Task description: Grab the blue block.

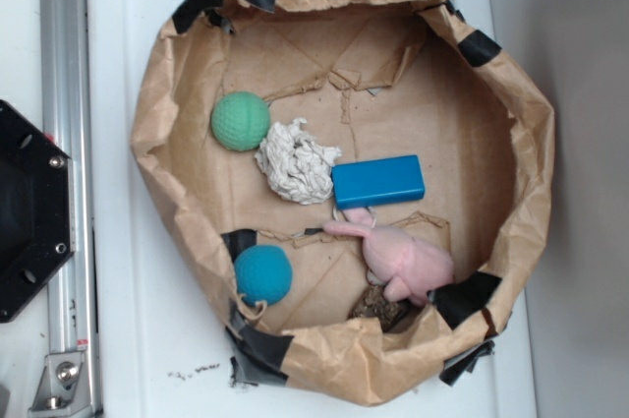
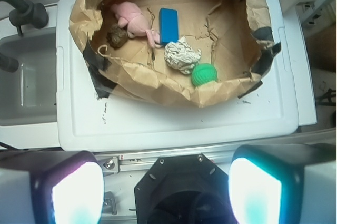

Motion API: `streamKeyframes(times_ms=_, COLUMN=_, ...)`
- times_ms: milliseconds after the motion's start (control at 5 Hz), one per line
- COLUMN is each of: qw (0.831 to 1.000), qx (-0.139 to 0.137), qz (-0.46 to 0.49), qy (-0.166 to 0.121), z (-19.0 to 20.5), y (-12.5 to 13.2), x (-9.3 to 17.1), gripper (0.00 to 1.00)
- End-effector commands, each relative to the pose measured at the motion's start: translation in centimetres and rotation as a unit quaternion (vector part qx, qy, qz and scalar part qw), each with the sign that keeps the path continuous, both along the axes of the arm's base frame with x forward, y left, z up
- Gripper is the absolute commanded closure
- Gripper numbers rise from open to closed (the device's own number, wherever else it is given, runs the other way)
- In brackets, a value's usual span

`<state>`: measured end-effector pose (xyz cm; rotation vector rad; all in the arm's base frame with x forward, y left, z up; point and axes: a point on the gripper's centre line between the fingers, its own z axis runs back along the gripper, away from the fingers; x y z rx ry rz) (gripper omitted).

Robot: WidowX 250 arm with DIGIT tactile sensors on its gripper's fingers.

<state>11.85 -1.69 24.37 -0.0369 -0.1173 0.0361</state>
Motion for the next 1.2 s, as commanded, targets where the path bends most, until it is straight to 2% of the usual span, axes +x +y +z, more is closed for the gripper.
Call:
streamKeyframes(times_ms=0, qw=1.000, qx=0.000, qz=0.000, qy=0.000, z=0.0, y=0.0, x=0.0, gripper=0.00)
streamKeyframes(times_ms=200, qw=0.998, qx=-0.003, qz=0.060, qy=-0.013, z=-4.0, y=0.8, x=5.0, gripper=0.00)
streamKeyframes(times_ms=400, qw=0.990, qx=-0.037, qz=0.133, qy=-0.001, z=-9.1, y=1.8, x=9.8, gripper=0.00)
streamKeyframes(times_ms=600, qw=0.988, qx=-0.034, qz=0.151, qy=0.028, z=-12.4, y=3.3, x=13.1, gripper=0.00)
streamKeyframes(times_ms=800, qw=0.981, qx=-0.047, qz=0.183, qy=0.049, z=-16.3, y=4.7, x=15.7, gripper=0.00)
streamKeyframes(times_ms=1000, qw=0.987, qx=-0.050, qz=0.140, qy=0.055, z=-18.4, y=2.8, x=17.1, gripper=0.00)
